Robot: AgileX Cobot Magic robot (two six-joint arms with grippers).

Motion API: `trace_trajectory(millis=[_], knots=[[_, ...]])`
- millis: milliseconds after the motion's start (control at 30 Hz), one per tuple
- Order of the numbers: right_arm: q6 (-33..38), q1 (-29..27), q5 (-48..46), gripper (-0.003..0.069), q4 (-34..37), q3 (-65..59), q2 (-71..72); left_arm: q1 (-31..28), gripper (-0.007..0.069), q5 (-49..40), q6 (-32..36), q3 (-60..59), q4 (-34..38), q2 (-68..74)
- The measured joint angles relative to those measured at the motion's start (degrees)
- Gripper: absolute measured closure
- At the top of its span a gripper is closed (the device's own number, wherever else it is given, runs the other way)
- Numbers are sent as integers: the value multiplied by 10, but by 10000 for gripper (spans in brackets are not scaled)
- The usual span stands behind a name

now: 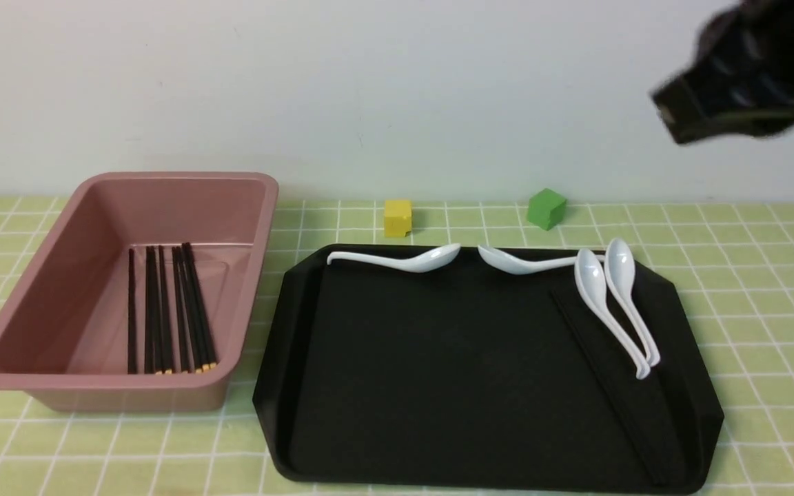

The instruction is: On green tablecloth take chopsticks from black tray and put them in box.

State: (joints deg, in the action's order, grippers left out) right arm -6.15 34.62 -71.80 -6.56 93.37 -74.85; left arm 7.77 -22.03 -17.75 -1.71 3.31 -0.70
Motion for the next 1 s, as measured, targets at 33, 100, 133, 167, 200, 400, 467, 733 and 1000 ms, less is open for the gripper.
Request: trace_trajectory(millis=[33,100,133,167,200,400,467,733,1000], knots=[[-10,0,1,658,-9,-41,30,0,386,0,0,0,0,0],[-38,0,35,657,-24,-158,109,0,386,0,0,0,0,0],[-49,0,63,657,-31,-205,147,0,386,0,0,0,0,0],[-56,0,83,657,-35,-234,178,0,386,0,0,0,0,0],[-71,0,127,656,-41,-294,226,0,386,0,0,0,0,0],[-117,0,432,652,-58,-593,430,0,386,0,0,0,0,0],[-126,0,532,650,-62,-678,477,0,386,0,0,0,0,0],[-148,0,656,643,-66,-772,514,0,386,0,0,0,0,0],[-149,0,663,636,-67,-774,514,0,386,0,0,0,0,0]])
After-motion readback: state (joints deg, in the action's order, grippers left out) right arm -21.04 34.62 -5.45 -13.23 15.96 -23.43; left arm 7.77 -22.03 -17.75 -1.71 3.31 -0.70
